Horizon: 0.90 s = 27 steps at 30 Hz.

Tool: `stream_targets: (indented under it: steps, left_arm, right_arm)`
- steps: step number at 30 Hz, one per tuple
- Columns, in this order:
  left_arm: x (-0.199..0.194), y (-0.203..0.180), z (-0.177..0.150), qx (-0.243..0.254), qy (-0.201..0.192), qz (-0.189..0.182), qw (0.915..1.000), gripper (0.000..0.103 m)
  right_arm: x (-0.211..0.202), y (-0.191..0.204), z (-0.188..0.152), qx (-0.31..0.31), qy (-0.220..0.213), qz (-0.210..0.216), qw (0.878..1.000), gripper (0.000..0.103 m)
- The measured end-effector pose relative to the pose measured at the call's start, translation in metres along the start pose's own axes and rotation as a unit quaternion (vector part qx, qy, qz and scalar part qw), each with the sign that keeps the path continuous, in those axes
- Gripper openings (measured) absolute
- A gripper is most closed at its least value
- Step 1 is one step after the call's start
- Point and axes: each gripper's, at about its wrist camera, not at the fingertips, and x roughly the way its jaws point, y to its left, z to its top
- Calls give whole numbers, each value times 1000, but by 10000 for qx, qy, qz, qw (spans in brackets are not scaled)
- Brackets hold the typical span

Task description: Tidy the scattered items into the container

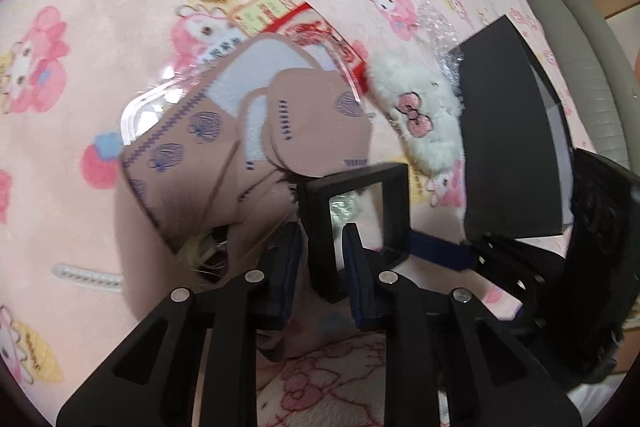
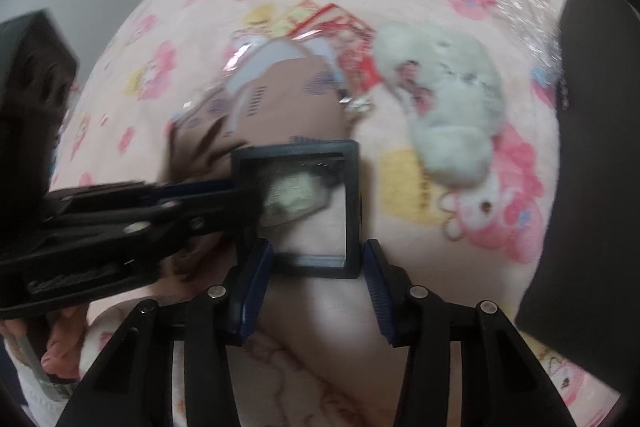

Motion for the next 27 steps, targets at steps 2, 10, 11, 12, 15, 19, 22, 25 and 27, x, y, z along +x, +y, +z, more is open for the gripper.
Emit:
stream_targets:
  steps: [2, 10, 11, 12, 15, 19, 22, 25, 27]
  left_arm:
    - [-3, -1, -5, 3, -77, 220, 9997, 21]
    - [-8, 5, -6, -234, -280, 171, 9992, 21]
    - [-8, 5, -5, -218, -278, 167, 9992, 21]
    - [-6, 4, -3, -201, -248, 143, 9994, 21]
    - [2, 3, 0, -154, -80, 100, 9998, 21]
    - [1, 0, -4, -87, -40, 187, 9998, 17]
    - [-4, -2, -14, -77, -114, 276, 9995, 15]
    - [-12, -4, -22, -135, -224, 207, 9994, 15]
    - [-11, -2, -23, -201, -236, 194, 9993, 15]
  right_arm:
    - [-3, 5, -2, -56, 46, 174, 9998, 39]
    - [-16, 12, -4, -209, -217, -96, 9995, 39]
    - [-17, 9, -2, -162, -268, -218, 9993, 39]
    - [-18, 6, -1, -102, -304, -277, 9991, 39]
    - [-12, -5, 3, 108, -251, -338, 9991, 39]
    - [5, -13, 1, 269, 26, 34, 9996, 39]
    - [5, -9, -1, 224, 3, 485, 9986, 34]
    - [-3, 2, -2, -40, -153, 385, 9991, 34]
    - [-6, 2, 0, -37, -223, 348, 9991, 34]
